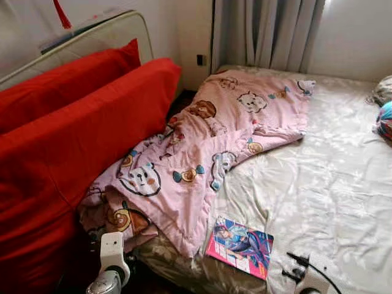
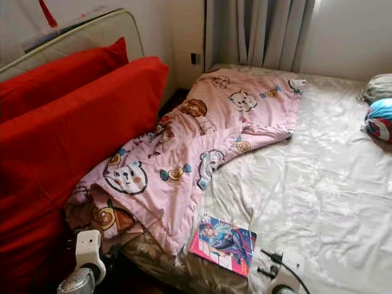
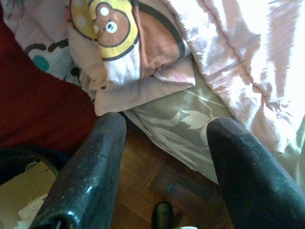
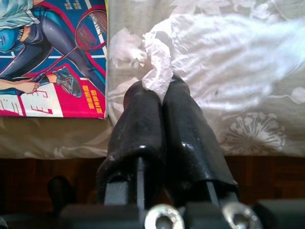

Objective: Clean up the room

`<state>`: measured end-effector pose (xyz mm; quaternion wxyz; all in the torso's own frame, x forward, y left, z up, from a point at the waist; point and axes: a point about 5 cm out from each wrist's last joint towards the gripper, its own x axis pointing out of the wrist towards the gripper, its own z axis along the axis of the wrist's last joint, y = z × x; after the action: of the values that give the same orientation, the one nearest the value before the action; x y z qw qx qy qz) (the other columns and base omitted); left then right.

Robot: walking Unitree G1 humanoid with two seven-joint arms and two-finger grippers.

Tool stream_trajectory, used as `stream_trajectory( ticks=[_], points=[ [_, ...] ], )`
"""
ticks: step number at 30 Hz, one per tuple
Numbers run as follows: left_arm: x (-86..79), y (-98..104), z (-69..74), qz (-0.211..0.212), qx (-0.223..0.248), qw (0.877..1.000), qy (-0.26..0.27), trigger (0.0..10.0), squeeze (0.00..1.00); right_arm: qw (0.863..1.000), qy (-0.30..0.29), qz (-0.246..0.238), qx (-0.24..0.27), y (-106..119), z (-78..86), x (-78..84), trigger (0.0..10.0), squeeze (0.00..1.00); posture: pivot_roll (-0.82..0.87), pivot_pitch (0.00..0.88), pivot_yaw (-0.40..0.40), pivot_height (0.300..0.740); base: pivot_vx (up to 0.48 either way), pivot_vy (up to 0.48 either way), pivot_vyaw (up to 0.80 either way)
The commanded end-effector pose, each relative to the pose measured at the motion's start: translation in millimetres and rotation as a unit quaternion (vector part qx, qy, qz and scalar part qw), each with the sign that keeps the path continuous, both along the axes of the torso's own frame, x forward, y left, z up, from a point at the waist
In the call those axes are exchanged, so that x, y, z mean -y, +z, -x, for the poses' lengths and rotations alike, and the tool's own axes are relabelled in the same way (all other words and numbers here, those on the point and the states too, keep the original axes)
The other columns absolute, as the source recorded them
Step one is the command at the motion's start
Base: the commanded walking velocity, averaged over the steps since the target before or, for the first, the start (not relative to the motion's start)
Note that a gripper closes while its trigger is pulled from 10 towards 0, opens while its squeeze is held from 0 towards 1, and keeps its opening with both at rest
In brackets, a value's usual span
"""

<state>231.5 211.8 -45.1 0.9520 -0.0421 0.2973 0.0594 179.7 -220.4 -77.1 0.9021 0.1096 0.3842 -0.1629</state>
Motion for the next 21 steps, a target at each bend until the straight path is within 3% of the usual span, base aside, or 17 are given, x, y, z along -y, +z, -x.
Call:
stream_trajectory(
  ticks=[1,14,21],
  points=[
    [-0.9,-6.9,9.1,-0.003,-0.024,1.0,0.002,10.0,0.0,1.0,0.001,-0.006,-0.015,-4.2,7.4,-1.5,10.0,0.0,0.0,0.0,0.022,0.74,0.0,0.0,0.0],
    [2.7,-9.6,11.2,0.002,-0.034,0.999,-0.001,10.0,0.0,1.0,0.017,0.001,-0.017,-3.0,4.9,-0.6,10.0,0.0,-0.01,0.0,0.022,0.74,0.0,0.0,0.0],
    [-0.3,-17.4,24.0,0.002,-0.059,0.998,0.001,10.0,0.0,1.0,0.02,0.003,-0.021,-3.7,6.7,0.4,10.0,0.0,-0.01,0.0,0.019,0.74,0.0,0.0,0.0]
  ],
)
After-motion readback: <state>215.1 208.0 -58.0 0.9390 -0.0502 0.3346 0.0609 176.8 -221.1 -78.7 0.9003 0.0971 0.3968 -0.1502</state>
